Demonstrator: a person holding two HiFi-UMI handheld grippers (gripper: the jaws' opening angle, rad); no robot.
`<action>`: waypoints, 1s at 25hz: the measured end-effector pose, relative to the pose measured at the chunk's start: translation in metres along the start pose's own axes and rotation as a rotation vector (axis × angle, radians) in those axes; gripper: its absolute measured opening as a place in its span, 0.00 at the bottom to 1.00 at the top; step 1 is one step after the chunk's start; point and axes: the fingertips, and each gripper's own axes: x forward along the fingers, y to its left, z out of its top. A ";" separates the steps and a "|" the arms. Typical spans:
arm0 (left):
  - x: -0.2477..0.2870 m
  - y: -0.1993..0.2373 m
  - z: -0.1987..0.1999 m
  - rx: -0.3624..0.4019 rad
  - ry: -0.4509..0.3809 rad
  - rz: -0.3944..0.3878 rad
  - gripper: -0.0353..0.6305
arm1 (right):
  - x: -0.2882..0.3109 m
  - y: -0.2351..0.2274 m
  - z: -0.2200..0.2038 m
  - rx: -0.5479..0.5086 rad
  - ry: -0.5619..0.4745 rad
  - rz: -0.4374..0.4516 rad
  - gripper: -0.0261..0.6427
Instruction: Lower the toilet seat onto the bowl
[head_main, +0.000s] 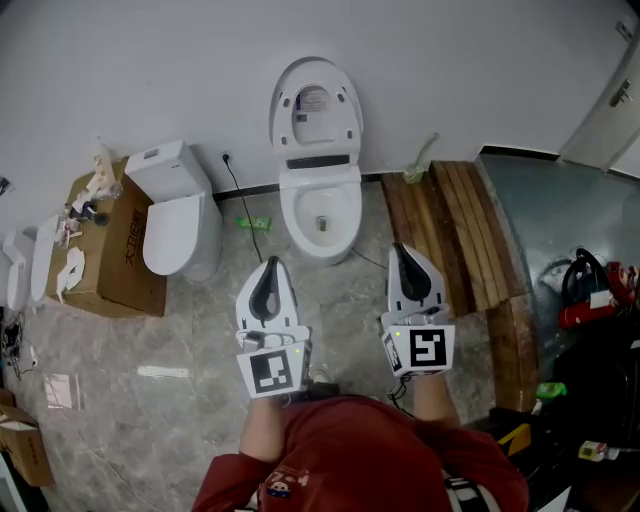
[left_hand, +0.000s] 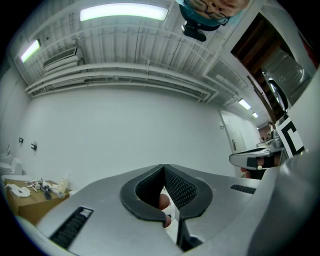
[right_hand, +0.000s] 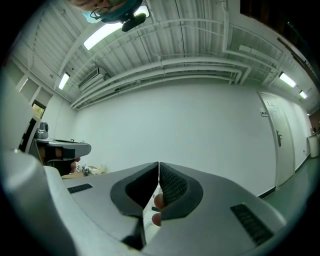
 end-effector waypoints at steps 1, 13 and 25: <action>0.004 0.007 -0.001 0.000 -0.004 0.000 0.07 | 0.007 0.004 -0.001 -0.003 0.001 -0.004 0.06; 0.037 0.072 -0.023 -0.043 0.001 -0.040 0.07 | 0.064 0.050 -0.011 -0.035 0.030 -0.031 0.06; 0.079 0.086 -0.035 -0.029 0.007 -0.042 0.07 | 0.111 0.036 -0.019 -0.036 0.017 -0.032 0.06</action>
